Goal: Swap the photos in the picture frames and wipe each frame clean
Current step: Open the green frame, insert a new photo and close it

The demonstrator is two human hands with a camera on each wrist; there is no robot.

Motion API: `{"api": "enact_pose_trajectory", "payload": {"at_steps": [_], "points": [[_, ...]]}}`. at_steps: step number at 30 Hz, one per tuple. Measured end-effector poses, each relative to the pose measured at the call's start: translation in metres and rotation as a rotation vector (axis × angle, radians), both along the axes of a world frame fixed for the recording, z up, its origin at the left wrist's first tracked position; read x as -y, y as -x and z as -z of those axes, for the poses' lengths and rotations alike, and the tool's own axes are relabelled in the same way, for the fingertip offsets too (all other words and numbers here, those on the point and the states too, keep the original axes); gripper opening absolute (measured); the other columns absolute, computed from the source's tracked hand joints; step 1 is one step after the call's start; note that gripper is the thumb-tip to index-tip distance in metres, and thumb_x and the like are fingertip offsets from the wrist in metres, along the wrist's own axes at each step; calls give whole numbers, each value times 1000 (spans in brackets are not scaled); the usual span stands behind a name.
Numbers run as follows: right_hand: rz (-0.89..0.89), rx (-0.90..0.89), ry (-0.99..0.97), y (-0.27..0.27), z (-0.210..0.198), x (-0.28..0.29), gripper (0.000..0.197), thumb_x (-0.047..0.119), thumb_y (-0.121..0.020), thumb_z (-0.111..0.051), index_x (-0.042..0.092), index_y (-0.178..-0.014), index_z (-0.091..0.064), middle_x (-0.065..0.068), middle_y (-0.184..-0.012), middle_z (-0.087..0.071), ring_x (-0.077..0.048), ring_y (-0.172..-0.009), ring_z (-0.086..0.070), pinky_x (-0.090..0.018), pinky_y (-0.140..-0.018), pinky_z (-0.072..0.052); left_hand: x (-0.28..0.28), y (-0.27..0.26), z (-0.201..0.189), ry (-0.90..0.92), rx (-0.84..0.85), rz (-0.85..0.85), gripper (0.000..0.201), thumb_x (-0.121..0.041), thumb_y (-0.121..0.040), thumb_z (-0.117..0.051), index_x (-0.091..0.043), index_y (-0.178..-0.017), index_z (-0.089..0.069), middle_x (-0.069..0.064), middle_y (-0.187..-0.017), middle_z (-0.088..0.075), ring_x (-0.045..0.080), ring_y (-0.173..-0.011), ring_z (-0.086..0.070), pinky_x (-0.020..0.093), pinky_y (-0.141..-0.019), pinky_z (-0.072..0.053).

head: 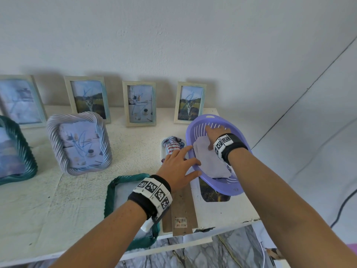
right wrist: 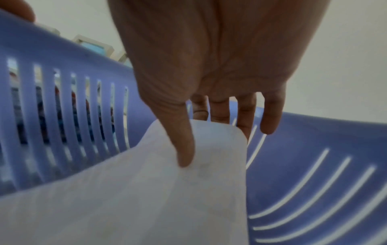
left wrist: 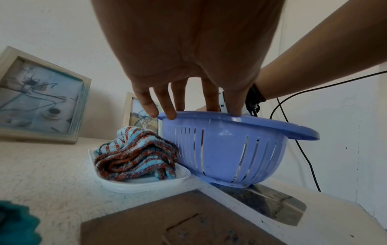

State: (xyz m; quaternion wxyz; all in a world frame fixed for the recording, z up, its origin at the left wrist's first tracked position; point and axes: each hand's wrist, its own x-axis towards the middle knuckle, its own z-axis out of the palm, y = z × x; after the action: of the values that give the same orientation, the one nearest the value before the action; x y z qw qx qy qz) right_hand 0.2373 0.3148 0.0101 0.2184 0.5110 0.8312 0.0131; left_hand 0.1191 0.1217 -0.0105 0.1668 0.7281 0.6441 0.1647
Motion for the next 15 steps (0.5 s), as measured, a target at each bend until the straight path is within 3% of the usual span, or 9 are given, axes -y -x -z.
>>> {"api": "enact_pose_trajectory", "payload": {"at_steps": [3,5,9,12,15], "points": [[-35,-110,64,-3,-20,4,45,12,-92,-54,20,-134,-40,-16,-123,-58,-33,-104,-56,-41,-83,-48,0,2,0,10,45,20,41,-52,-94,-48,-34,-131,-53,2,-158,-21,28,-139,-27,51,-112,-29],[-30,-265,102,-10,-37,8,27,6,-92,-47,21,-113,-51,-12,-111,-61,-28,-85,-54,-34,-71,-45,2,5,-2,-22,151,-4,44,-48,-94,-53,-31,-134,-52,4,-156,-26,28,-140,-28,51,-111,-31],[3,-624,23,-27,-81,27,28,3,-91,-42,19,-112,-53,-12,-93,-57,-30,-70,-50,-32,-61,-36,8,16,-16,-119,381,-117,38,-34,-93,-60,-25,-130,-57,4,-142,-46,22,-131,-42,41,-108,-37],[-41,-816,2,-35,-110,46,28,4,-91,-43,22,-110,-52,-12,-96,-60,-35,-77,-57,-35,-65,-44,17,26,-30,-188,523,-212,34,-25,-92,-63,-20,-125,-60,-1,-125,-58,14,-113,-56,27,-97,-44],[-111,-978,33,-33,-126,75,25,5,-91,-47,22,-108,-53,9,-89,-57,-22,-74,-55,-18,-58,-42,33,36,-47,-215,662,-277,29,-24,-93,-63,-25,-121,-60,-9,-113,-65,0,-101,-61,20,-87,-49]]}}
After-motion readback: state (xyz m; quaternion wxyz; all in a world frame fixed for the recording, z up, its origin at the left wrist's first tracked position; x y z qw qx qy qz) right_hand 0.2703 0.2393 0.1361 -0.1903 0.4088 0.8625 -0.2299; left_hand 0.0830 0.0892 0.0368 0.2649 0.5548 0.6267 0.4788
